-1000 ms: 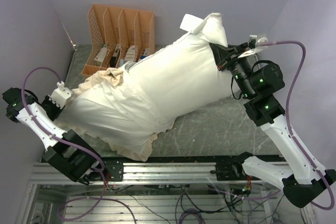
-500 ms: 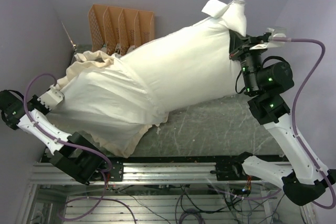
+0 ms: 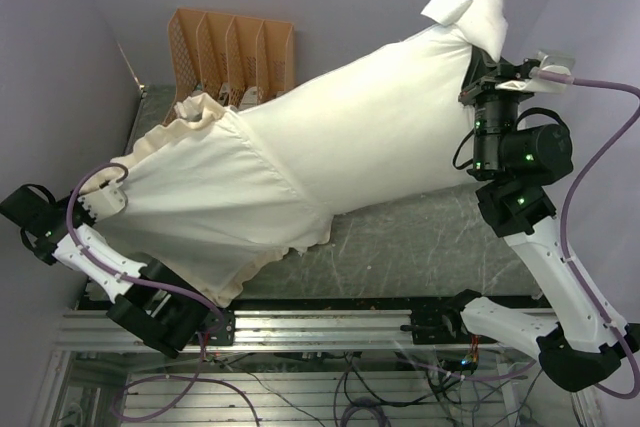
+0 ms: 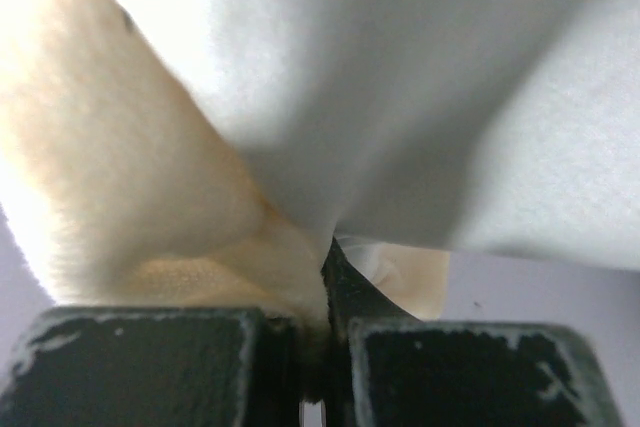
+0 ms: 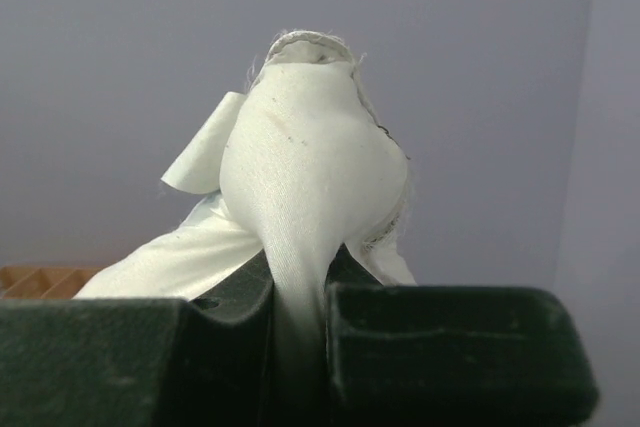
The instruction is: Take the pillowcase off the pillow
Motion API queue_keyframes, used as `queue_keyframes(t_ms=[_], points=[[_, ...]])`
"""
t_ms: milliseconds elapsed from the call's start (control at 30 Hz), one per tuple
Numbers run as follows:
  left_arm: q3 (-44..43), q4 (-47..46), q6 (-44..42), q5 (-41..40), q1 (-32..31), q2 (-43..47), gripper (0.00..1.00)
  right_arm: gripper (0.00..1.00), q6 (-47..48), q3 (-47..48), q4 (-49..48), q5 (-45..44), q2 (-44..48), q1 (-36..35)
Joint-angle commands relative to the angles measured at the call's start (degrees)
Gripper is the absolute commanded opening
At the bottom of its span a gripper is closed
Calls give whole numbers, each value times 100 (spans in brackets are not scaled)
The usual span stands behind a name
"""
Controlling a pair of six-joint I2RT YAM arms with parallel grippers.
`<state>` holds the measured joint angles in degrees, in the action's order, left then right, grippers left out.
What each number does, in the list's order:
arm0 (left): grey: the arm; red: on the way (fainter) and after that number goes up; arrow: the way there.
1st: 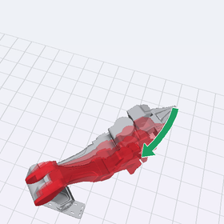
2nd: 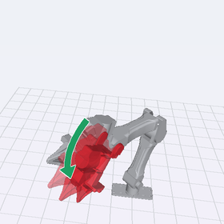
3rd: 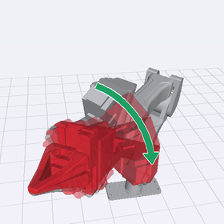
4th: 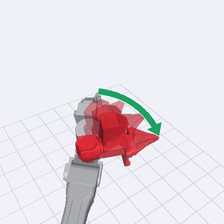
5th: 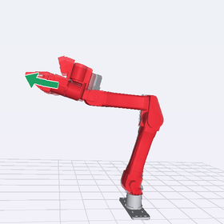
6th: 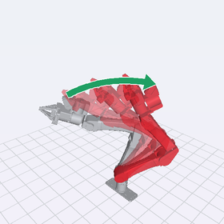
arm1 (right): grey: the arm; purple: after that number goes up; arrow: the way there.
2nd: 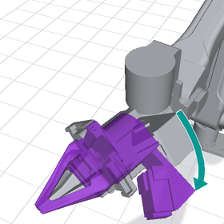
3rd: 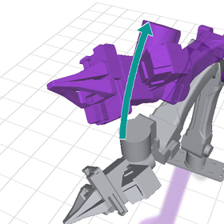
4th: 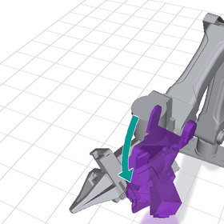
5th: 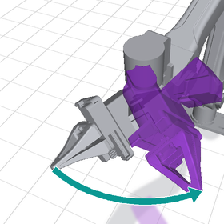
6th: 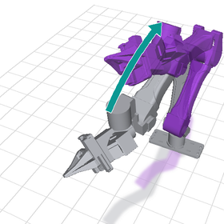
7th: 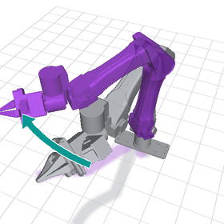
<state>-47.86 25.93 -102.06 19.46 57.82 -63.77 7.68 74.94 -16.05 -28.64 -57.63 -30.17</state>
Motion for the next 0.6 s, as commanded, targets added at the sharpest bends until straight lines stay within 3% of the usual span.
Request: queue_keyframes(t_ms=[0,400,567], points=[[7,-1257,-44,-470,191,-26,7,0,619,667,-1884,-928,222,162],[217,-1488,274,-622,-13,-46,7,0,1045,874,-1963,-1008,22,161],[-498,-220,1129,-368,-256,-170,7,0,837,942,-1686,-846,-56,163]])
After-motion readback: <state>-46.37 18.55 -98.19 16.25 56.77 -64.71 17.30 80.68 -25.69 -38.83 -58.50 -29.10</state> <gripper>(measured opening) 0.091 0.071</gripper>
